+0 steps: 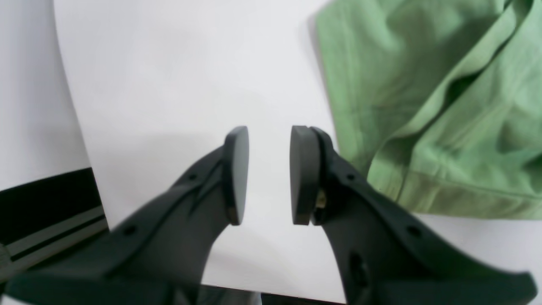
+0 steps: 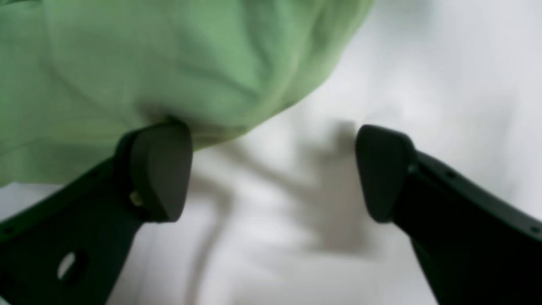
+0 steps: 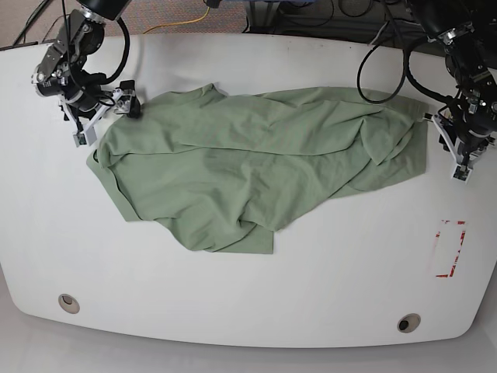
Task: Layout the t-shirt on the table in an organized manner, then fold the t-shirt properly
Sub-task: 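Move the right gripper along the shirt edge and pinch the fabric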
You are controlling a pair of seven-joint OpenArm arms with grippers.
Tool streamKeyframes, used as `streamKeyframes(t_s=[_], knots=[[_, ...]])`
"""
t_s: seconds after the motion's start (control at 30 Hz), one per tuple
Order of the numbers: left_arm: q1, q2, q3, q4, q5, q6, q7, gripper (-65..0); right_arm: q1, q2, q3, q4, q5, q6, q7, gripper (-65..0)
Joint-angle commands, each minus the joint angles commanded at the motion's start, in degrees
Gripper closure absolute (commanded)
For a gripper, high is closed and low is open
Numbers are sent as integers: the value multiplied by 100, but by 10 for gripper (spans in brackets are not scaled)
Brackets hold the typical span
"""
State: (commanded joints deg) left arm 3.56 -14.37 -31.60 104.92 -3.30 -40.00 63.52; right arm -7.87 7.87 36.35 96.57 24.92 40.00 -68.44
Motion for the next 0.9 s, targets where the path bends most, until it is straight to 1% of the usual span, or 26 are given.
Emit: streamKeyframes(t_s=[0.1,0.23,0.3,0.33,0.37,0.4,0.43,0.47,0.5,0.53,0.63,0.7,0.77,0.9], knots=[[0,0,0,0,0,0,0,-158,18,-35,-18,9,0,0,0,-583],[0,0,-9,-9,0,0,0,-158,97,-167,-26,9,-9,0,0,-580],[0,0,-9,-18,0,0,0,-158,114,-202,-26,9,-9,0,0,-560],[-9,0,-9,-18,0,0,0,-158,123,-202,-26,9,-9,0,0,-531],[-9,0,-9,-18,0,0,0,-158,132,-202,-26,9,-9,0,0,-480],[-9,0,-9,-18,0,0,0,-158,132,-202,-26,9,-9,0,0,-457],[-9,0,-9,-18,0,0,0,-158,132,-202,-26,9,-9,0,0,-373],[-18,0,-9,-18,0,0,-9,-158,132,-202,-26,18,-9,0,0,-309],[-18,0,-9,-18,0,0,-9,-158,132,-202,-26,18,-9,0,0,-263],[-18,0,-9,-18,0,0,-9,-158,132,-202,-26,18,-9,0,-9,-160],[-26,0,-9,-18,0,0,-9,-158,132,-202,-26,211,0,0,-44,0],[-26,0,0,-26,0,0,-9,-158,105,-202,-26,457,0,0,-79,-5],[-26,0,0,-26,0,0,-9,-158,114,-211,-26,738,0,0,-255,-32],[-26,0,9,-26,0,0,-9,-158,273,-220,-26,1327,9,0,-677,-25]])
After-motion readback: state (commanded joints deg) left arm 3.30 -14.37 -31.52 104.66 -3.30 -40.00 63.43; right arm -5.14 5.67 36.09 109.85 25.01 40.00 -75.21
